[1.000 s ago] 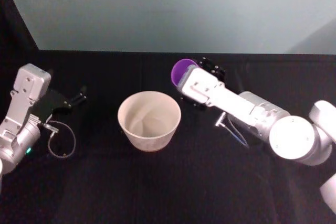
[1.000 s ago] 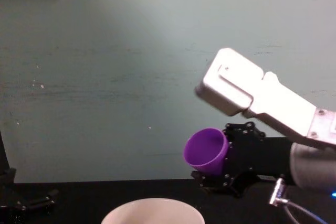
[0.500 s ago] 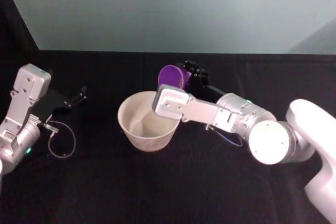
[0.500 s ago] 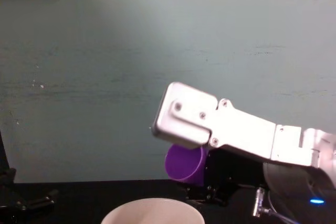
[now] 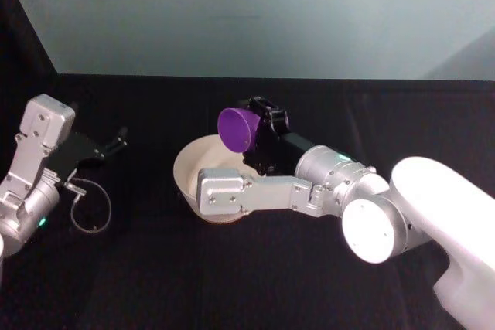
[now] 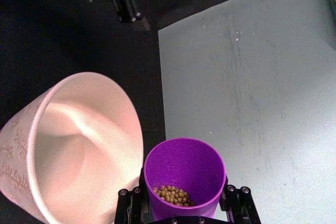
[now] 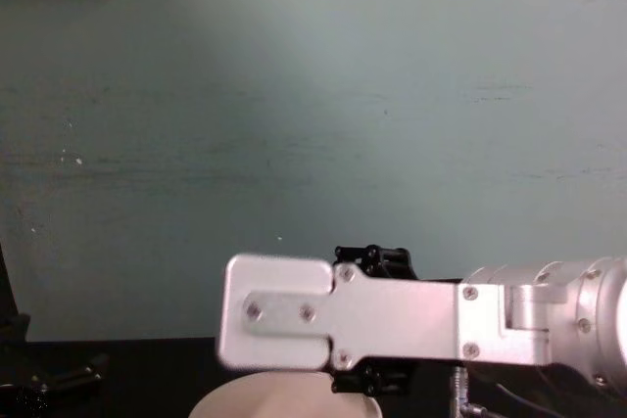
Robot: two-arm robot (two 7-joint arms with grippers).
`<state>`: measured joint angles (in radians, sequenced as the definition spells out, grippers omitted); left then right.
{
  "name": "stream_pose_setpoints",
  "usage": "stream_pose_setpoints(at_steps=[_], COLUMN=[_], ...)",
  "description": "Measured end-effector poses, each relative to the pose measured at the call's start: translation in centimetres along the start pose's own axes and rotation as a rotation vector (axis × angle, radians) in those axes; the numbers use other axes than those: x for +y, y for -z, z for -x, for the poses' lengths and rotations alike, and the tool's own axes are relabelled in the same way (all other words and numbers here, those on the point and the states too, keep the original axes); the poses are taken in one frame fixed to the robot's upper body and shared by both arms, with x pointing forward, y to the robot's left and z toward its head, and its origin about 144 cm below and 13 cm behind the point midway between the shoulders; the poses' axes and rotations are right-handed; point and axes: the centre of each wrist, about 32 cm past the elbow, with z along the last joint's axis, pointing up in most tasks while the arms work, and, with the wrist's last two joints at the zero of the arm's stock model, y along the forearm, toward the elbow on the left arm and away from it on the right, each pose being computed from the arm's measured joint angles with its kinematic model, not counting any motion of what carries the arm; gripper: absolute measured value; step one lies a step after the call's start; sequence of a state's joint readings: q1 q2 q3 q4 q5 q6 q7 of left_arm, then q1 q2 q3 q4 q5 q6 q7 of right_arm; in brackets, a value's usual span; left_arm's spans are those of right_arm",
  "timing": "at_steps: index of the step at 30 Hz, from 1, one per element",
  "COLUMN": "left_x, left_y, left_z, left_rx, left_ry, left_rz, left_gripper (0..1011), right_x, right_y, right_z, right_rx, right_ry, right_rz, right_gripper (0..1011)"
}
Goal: Pick up the cup and pour the mung beans from the cup into the bowl.
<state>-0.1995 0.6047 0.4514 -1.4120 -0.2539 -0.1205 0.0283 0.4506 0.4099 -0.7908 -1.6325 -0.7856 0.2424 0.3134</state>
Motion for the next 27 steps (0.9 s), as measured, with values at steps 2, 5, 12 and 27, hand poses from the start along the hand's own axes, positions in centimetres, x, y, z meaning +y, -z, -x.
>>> stream_pose_setpoints(at_steps=[2,5,12,27], left_x=[0.0,0.0,0.0,0.0], left_y=[0.0,0.0,0.0,0.0], left_z=[0.0,0.0,0.0,0.0], left_rx=[0.000,0.000,0.000,0.000], left_ry=[0.000,0.000,0.000,0.000], left_rz=[0.000,0.000,0.000,0.000], left_gripper=[1000,1000,1000,1000], right_x=[0.0,0.1,0.3,0.4], right_y=[-0.2,-0.6,-1.4,-2.2], right_z=[0.1,0.2,0.6,1.0], right_rx=[-0.022,-0.063,-0.153,-0.269], right_ry=[-0.001,-0.003,-0.008,0.006], right_rz=[0.003,0.008,0.017,0.036], right_gripper=[730,731,731,731])
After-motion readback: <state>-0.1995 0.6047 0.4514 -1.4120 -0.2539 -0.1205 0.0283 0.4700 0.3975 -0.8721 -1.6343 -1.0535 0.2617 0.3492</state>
